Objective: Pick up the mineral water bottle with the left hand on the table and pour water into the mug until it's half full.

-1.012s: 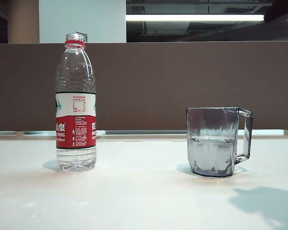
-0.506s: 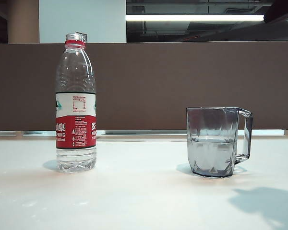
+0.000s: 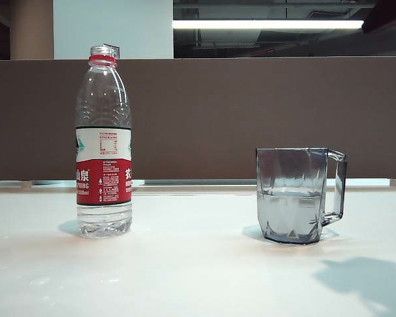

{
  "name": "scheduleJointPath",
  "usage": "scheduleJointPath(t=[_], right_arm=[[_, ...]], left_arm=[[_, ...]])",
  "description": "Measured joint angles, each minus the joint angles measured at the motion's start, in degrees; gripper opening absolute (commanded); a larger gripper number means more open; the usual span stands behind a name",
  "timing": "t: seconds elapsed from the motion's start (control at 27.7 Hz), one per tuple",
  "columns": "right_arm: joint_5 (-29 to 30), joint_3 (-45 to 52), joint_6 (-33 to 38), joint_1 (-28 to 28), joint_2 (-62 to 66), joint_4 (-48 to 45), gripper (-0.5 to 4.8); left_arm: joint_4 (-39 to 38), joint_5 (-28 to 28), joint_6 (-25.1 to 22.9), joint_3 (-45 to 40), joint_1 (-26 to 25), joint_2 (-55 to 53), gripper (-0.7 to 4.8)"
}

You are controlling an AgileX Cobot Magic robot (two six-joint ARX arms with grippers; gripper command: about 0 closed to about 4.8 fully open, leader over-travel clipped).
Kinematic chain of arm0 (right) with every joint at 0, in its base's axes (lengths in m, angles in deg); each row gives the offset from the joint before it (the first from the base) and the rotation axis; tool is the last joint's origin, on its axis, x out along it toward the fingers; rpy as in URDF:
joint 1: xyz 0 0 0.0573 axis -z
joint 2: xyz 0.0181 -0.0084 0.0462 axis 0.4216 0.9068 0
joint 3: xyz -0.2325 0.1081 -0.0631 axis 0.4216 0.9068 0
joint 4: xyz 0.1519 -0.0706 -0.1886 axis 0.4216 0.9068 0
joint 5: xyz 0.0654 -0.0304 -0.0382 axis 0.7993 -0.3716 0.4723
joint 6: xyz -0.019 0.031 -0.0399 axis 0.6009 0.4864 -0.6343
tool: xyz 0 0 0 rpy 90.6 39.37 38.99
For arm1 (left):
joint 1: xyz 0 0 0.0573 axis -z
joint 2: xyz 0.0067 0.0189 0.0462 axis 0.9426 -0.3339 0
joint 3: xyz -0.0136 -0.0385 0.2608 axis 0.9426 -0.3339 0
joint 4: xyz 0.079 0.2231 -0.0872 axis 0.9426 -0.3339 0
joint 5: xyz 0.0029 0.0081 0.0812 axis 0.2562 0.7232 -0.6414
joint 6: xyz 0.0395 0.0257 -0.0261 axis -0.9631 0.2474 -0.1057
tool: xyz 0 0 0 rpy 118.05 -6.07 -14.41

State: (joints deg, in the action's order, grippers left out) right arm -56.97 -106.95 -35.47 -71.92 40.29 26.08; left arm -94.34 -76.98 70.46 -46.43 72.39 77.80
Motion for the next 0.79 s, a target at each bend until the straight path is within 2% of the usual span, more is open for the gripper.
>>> scheduleJointPath(t=[0.54, 0.69, 0.79], right_arm=[[-0.02, 0.04, 0.0, 0.0, 0.0, 0.74, -0.01], [0.0, 0.04, 0.0, -0.02, 0.0, 0.74, -0.01], [0.0, 0.04, 0.0, -0.02, 0.0, 0.74, -0.01]], left_arm=[[1.33, 0.07, -0.04, -0.13, -0.02, 3.58, -0.05], [17.03, -1.31, -0.04, -0.07, -0.02, 3.17, -0.05], [21.11, -2.08, -0.04, -0.02, -0.04, 3.17, -0.05]])
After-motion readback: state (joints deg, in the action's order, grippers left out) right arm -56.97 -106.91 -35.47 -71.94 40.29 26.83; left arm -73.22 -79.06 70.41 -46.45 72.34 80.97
